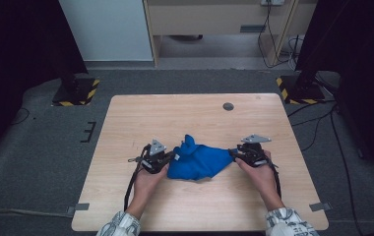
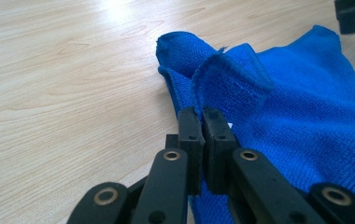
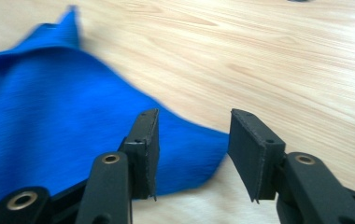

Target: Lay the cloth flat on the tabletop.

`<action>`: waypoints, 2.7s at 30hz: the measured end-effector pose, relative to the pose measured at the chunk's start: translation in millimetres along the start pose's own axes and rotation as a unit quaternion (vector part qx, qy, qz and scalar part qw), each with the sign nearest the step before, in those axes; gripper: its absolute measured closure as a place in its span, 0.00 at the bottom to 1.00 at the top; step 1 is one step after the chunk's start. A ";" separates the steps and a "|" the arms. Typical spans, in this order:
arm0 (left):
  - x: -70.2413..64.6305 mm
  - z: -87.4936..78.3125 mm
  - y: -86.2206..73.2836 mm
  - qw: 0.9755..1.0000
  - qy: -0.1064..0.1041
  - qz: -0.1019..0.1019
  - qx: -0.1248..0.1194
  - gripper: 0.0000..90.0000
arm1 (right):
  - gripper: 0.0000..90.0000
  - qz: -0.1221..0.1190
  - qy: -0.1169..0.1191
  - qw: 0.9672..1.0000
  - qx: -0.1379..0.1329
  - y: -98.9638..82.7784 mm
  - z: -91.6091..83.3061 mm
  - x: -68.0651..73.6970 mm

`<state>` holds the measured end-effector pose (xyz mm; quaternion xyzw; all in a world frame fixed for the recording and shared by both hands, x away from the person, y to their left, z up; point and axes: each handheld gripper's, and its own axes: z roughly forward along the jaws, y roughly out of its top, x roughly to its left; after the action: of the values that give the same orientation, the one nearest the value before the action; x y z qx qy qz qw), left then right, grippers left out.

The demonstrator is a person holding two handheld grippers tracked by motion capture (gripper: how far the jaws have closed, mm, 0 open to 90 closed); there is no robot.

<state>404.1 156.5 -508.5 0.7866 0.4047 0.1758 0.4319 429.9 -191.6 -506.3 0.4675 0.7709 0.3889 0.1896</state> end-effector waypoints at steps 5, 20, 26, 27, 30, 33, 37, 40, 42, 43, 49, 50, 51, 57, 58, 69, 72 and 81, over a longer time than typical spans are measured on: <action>0.3 -0.4 -0.3 1.000 0.005 -0.002 -0.004 0.96 | 0.56 0.024 -0.014 1.000 0.012 -0.8 8.3 -15.5; 7.5 -4.1 -1.3 1.000 0.012 -0.009 -0.010 0.96 | 0.78 0.031 0.022 0.998 0.042 -5.6 27.8 -16.6; 10.5 -8.6 -3.7 1.000 0.017 -0.019 -0.013 0.96 | 0.99 0.017 0.025 0.999 0.029 -2.4 24.2 -12.4; 11.1 -9.7 -3.7 1.000 0.018 -0.019 -0.014 0.96 | 0.99 0.013 0.025 0.999 0.026 -1.8 22.9 -12.1; 14.4 -11.7 -4.1 0.999 0.021 -0.021 -0.014 0.96 | 0.99 0.012 0.025 0.999 0.019 0.0 17.8 -12.8; 16.4 -12.5 -4.9 0.999 0.023 -0.023 -0.012 0.96 | 0.99 0.012 0.026 1.000 0.010 1.5 12.3 -13.0; 15.4 -13.5 -5.3 0.999 0.025 -0.024 -0.007 0.96 | 0.99 0.007 0.029 1.000 -0.006 3.7 4.7 -9.7; 14.5 -15.8 -8.9 0.999 0.023 -0.028 0.009 0.96 | 0.99 0.002 0.031 0.999 -0.016 6.2 -1.0 -6.4; 14.7 -18.4 -11.3 0.999 0.023 -0.027 0.017 0.96 | 0.99 -0.003 0.035 0.999 -0.017 6.6 -2.8 -3.7; 15.8 -21.0 -13.6 0.999 0.024 -0.031 0.021 0.96 | 0.99 -0.003 0.037 0.999 -0.018 6.8 -3.6 -1.5; 18.9 -26.5 -27.6 0.998 0.021 -0.036 0.050 0.96 | 0.99 -0.013 0.048 0.999 -0.018 5.5 -5.5 6.5; 19.0 -27.6 -30.7 0.998 0.017 -0.038 0.052 0.96 | 0.99 -0.012 0.050 0.999 -0.019 4.9 -5.1 7.7; 19.0 -28.6 -32.8 0.998 0.014 -0.036 0.052 0.96 | 0.99 -0.011 0.051 0.998 -0.017 4.1 -4.7 8.6; 19.5 -16.4 -33.0 0.998 0.010 -0.033 0.052 0.94 | 0.99 -0.013 0.053 0.998 -0.010 1.3 0.0 10.8; 19.0 -13.8 -32.7 0.998 0.011 -0.026 0.054 0.93 | 0.99 -0.014 0.052 0.998 -0.009 0.5 0.7 10.3; 25.4 -9.6 -33.0 0.998 0.028 -0.038 0.042 0.67 | 0.99 -0.016 0.056 0.998 -0.004 -1.3 4.1 13.8; 29.0 -11.6 -32.1 0.998 0.038 -0.040 0.036 0.61 | 0.99 -0.017 0.056 0.998 -0.004 -1.0 4.1 13.5; 42.3 -15.7 -18.7 0.998 0.040 -0.038 -0.028 0.45 | 0.99 -0.016 0.055 0.998 -0.004 -0.7 3.1 12.4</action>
<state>411.0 203.9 -518.1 0.7506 0.4462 0.2017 0.4436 425.4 -179.7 -507.9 0.4321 0.7861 0.4139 0.1546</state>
